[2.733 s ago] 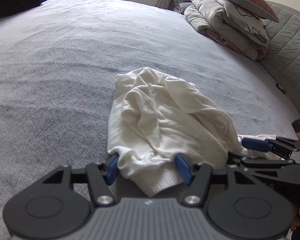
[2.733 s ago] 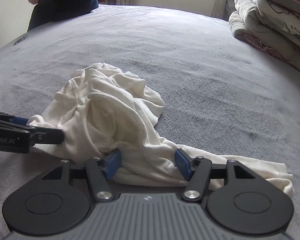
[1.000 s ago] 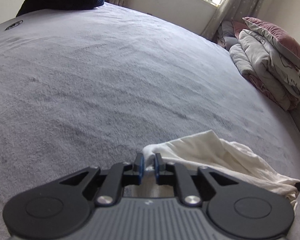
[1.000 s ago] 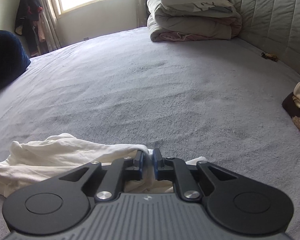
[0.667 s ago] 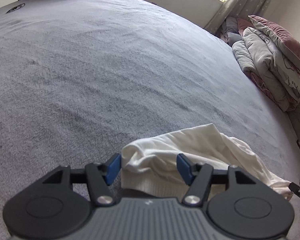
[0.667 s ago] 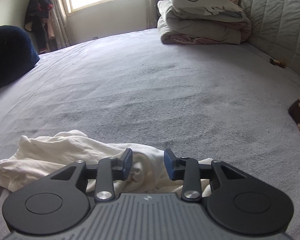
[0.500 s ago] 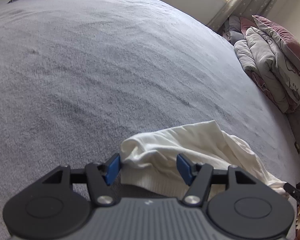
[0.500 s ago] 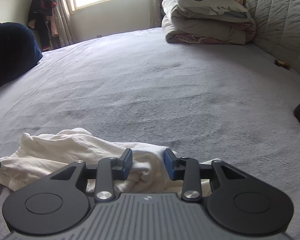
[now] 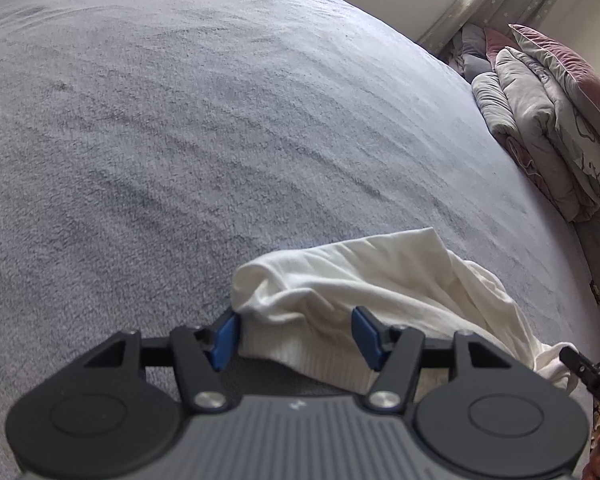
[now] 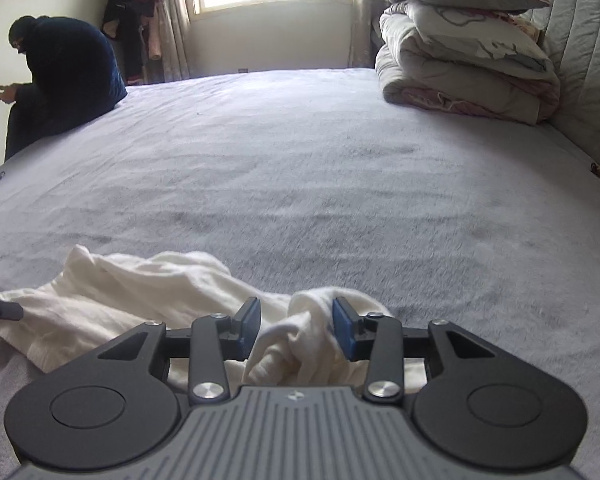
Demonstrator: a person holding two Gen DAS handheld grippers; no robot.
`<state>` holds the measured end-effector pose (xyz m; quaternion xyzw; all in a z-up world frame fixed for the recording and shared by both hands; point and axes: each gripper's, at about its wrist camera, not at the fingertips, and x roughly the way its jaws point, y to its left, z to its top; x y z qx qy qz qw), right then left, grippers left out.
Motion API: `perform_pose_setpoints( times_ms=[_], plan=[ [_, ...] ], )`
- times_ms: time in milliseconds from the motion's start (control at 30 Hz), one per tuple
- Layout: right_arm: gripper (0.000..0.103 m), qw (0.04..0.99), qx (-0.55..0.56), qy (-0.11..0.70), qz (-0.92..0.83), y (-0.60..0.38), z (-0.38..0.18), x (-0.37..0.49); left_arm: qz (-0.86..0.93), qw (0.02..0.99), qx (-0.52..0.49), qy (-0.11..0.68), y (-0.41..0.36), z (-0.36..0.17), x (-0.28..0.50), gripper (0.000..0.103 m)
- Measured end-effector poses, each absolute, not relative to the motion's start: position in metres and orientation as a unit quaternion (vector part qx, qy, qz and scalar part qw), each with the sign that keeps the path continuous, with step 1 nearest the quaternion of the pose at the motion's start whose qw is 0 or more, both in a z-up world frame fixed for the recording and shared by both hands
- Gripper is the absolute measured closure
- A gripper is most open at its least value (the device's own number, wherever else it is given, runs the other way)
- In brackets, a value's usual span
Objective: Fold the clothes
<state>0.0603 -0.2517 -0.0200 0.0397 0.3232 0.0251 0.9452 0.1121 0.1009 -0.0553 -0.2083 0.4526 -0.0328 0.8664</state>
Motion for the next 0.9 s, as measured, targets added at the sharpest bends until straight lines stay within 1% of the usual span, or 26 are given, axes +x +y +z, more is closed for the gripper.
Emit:
perform_pose_setpoints(
  times_ms=[200,467,733,900],
  plan=[
    [0.059,0.934,0.065,0.335,0.102,-0.236,-0.019,0.076,-0.032,0.87,-0.193,0.453,0.096,-0.056,0.114,0.043],
    [0.059,0.927,0.021,0.353,0.12,-0.199,-0.031,0.078,-0.041,0.867,-0.2,0.454,0.099,-0.054,0.113,0.043],
    [0.059,0.933,0.017,0.35,0.083,-0.226,-0.018,0.061,-0.05,0.862,-0.222,0.453,0.106,-0.05,0.11,0.043],
    [0.058,0.935,0.047,0.346,0.063,-0.244,-0.014,0.054,-0.05,0.862,-0.221,0.454,0.105,-0.05,0.11,0.043]
  ],
)
